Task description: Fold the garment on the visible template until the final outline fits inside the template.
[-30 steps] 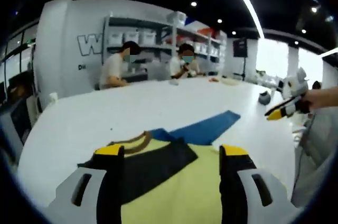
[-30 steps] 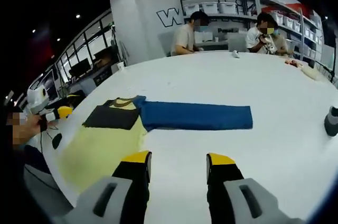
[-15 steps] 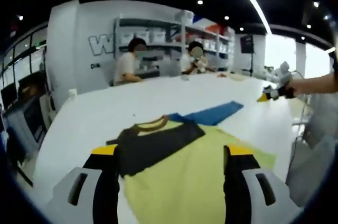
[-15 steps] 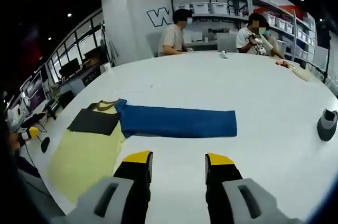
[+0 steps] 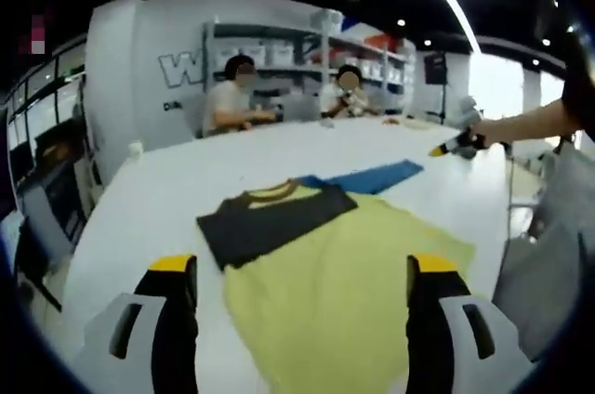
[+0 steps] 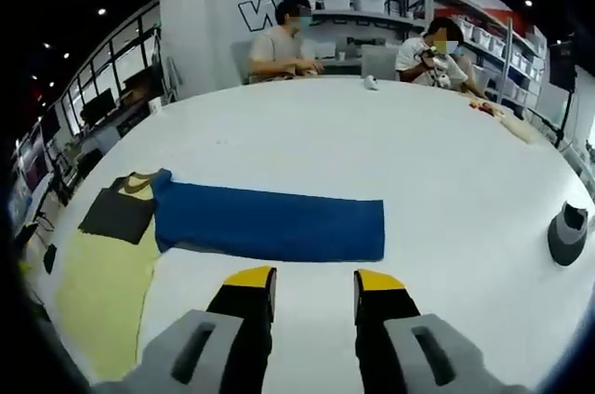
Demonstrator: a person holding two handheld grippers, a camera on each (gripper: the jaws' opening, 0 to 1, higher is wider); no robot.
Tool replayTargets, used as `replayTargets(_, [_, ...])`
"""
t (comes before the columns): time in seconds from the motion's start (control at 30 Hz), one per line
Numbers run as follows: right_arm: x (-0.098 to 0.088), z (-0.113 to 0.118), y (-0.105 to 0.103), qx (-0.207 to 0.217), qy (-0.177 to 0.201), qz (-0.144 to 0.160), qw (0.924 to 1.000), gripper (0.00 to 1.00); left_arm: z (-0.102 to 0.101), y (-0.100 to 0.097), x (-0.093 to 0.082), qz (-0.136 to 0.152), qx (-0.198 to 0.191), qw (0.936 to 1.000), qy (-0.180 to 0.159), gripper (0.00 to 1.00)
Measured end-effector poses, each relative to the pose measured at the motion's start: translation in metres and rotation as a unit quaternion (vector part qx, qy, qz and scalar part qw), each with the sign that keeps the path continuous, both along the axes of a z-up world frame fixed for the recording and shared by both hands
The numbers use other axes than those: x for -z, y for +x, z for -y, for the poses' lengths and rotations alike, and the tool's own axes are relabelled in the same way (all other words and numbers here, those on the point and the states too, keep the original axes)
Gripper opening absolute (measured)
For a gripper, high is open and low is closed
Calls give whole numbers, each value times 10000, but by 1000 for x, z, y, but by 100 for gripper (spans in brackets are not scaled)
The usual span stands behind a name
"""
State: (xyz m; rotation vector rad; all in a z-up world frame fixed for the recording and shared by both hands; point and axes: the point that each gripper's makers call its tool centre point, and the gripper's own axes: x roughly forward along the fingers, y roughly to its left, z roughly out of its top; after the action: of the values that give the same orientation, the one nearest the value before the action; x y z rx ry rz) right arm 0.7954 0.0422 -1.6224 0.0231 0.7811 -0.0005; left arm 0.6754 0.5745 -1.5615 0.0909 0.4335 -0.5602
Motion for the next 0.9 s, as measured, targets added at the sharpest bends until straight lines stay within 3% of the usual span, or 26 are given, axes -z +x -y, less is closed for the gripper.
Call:
replayTargets(0.1, [14,9,14,-18,-8,-122,9999,31,-5,-2,1,-21,-69,10000,36,86])
replayTargets(0.23, [15,16,30,382,164,-53,9991,27,-14,-3,-5,13,-240,9997,-94,87])
replayTargets(0.43, [24,24,37,489,134,-182,9985,26,-23,-3,-3,21,-278,9996,-68,88])
replayTargets(0.5, [39,31,34,666,56,-520,9964,26,-31,-8,2,-71,-339,9994,-5,89])
replayTargets(0.7, [54,40,43,738,169,-585,9954,27,-41,-17,17,-320,-451,9985,48,86])
replayTargets(0.83, [59,46,47,754,72,-669,9949,23,-41,-17,17,-390,-492,9980,71,84])
replayTargets(0.9, [62,53,54,561,-136,-663,9961,20,-41,-14,15,-365,-511,9979,140,81])
